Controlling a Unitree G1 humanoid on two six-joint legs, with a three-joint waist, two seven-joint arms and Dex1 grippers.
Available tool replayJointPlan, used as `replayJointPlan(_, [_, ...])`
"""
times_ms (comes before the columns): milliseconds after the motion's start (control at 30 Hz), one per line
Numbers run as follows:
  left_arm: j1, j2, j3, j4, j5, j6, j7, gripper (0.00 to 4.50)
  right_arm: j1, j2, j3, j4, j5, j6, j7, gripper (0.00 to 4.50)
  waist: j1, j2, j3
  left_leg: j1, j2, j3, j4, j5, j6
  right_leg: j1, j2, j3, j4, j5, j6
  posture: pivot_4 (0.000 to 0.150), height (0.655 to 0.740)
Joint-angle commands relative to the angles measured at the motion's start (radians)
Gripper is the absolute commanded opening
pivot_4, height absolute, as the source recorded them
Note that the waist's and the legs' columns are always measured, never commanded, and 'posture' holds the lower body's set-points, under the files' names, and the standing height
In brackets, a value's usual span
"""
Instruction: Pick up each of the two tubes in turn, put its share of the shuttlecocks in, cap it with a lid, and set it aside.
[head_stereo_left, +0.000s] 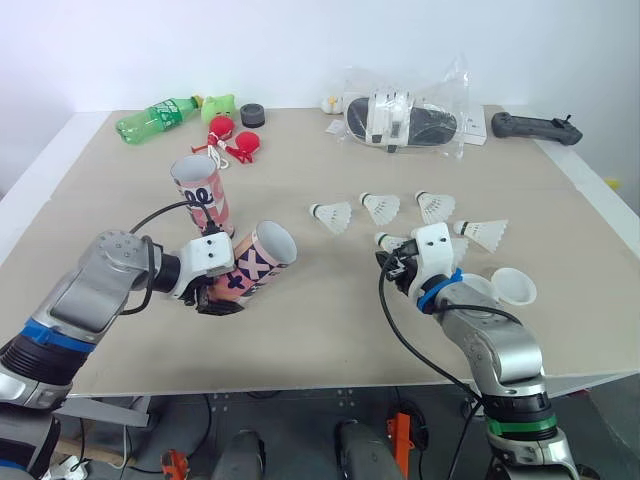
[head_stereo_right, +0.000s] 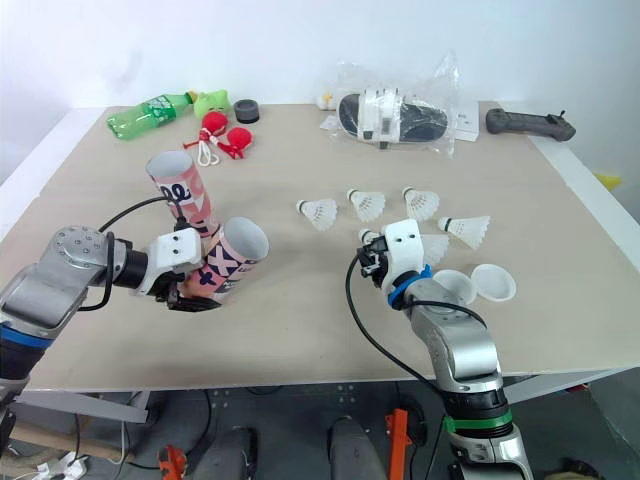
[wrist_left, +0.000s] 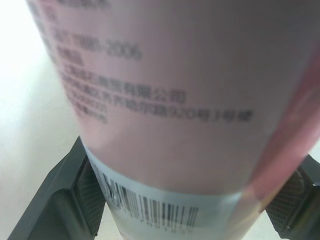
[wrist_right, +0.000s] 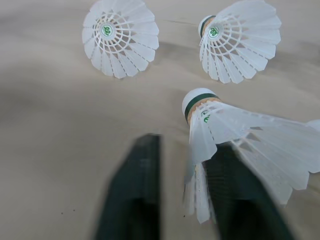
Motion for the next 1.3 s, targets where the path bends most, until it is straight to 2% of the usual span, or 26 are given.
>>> replayJointPlan(33, [0.022,-0.008,-0.031,0.008,0.017,0.006,-0.004,3.66,-0.009,0.000,-0.029,-0.031,-0.006,-0.040,0.005,0.04,0.000,0.000,0.000,0.000,0.000,0.000,0.000,0.000,0.000,0.000,0.000,0.000,0.000,0.000,0.000,0.150,0.7400])
replayJointPlan(200, [0.019,-0.013,-0.029,0.010,0.018,0.004,-0.007,3.66,0.010,-0.020,-0.050,-0.102,0.025,-0.041,0.049,0.04,0.003,0.000,0.000,0.000,0.000,0.000,0.000,0.000,0.000,0.000,0.000,0.000,0.000,0.001,0.001,0.150,0.7400])
replayJointPlan(367, [0.017,-0.018,-0.031,0.013,0.016,0.008,-0.009,3.66,0.006,-0.074,-0.108,-0.305,0.222,-0.033,0.235,0.04,0.005,0.001,0.000,0.000,0.000,0.000,0.000,0.000,0.000,0.000,0.000,0.000,0.000,0.001,0.003,0.150,0.7400])
replayJointPlan(500, [0.010,-0.022,-0.038,0.019,0.017,0.015,-0.015,3.66,-0.128,-0.200,-0.168,-0.349,0.420,0.023,0.409,0.04,0.005,0.001,0.000,0.000,0.000,0.000,0.001,0.000,0.000,0.000,0.000,0.000,0.000,0.001,0.001,0.150,0.7400])
replayJointPlan(567, [0.005,-0.025,-0.041,0.023,0.019,0.012,-0.016,3.66,-0.201,-0.285,-0.139,-0.327,0.438,0.023,0.505,0.04,0.005,0.001,0.001,0.001,0.000,0.000,0.001,0.000,0.000,0.001,0.000,0.000,0.000,0.001,0.001,0.150,0.7400])
replayJointPlan(667, [-0.001,-0.030,-0.046,0.029,0.022,0.011,-0.018,3.66,-0.282,-0.384,-0.044,-0.280,0.396,-0.025,0.645,0.04,0.006,0.001,0.000,0.002,0.000,0.000,0.000,0.000,0.001,0.002,0.000,0.000,-0.001,0.000,0.000,0.150,0.7400])
replayJointPlan(767, [-0.005,-0.031,-0.052,0.032,0.028,0.006,-0.026,3.66,-0.394,-0.438,0.097,-0.202,0.287,-0.105,0.767,0.04,0.006,0.001,0.000,0.002,0.000,0.000,0.000,0.000,0.001,0.002,0.000,0.000,-0.001,-0.001,0.000,0.150,0.7400])
replayJointPlan(967, [-0.015,-0.040,-0.054,0.034,0.038,0.005,-0.032,3.66,-0.563,-0.377,0.284,-0.022,0.110,-0.253,0.873,0.04,0.010,0.001,0.000,0.001,0.000,0.000,0.000,0.000,0.001,0.002,0.000,0.000,-0.001,-0.001,0.000,0.150,0.7400])
replayJointPlan(1267, [-0.004,-0.047,-0.046,0.018,0.037,0.018,-0.028,3.66,-0.575,-0.291,0.426,0.050,-0.030,-0.313,0.932,0.04,0.012,0.002,0.000,0.000,-0.001,0.000,0.000,0.000,0.001,0.001,-0.001,0.000,0.000,0.000,0.005,0.150,0.7400])
replayJointPlan(1300, [-0.004,-0.047,-0.046,0.017,0.037,0.019,-0.028,3.66,-0.575,-0.278,0.419,0.053,-0.032,-0.311,0.925,0.33,0.012,0.002,0.000,0.000,-0.001,0.000,0.000,0.000,0.001,0.001,-0.001,0.000,0.000,0.000,0.005,0.150,0.7400])
